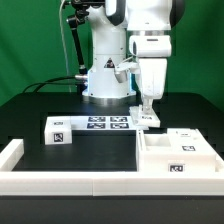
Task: Assemble cabinet
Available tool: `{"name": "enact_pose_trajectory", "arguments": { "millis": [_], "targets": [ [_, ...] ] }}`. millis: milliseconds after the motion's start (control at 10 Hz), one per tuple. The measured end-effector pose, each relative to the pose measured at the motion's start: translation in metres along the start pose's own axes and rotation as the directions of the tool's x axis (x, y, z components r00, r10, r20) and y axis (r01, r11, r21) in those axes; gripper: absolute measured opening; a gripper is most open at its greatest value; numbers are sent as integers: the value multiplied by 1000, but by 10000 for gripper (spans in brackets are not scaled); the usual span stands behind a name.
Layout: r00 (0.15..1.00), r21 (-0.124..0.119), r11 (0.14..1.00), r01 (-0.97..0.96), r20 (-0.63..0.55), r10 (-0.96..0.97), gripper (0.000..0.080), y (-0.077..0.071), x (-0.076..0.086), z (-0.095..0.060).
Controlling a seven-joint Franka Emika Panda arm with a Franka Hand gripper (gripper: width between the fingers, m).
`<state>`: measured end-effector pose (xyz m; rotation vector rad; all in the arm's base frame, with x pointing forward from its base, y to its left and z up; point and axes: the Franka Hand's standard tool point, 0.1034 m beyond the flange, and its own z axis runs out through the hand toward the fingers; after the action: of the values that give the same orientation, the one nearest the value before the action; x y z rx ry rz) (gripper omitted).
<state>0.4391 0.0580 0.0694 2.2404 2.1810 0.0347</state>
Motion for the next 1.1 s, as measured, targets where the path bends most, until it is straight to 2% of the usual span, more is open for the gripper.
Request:
{"name": "enact_pose_trajectory", "arguments": {
  "millis": [200, 500, 1100],
  "targets": [
    [1000, 13, 1000, -21, 2, 21, 69, 3, 8, 1],
    [1000, 15, 1000, -20, -7, 21, 69, 10, 13, 5],
    [1000, 19, 1000, -7, -17, 8, 69, 14, 6, 8]
  ]
}}
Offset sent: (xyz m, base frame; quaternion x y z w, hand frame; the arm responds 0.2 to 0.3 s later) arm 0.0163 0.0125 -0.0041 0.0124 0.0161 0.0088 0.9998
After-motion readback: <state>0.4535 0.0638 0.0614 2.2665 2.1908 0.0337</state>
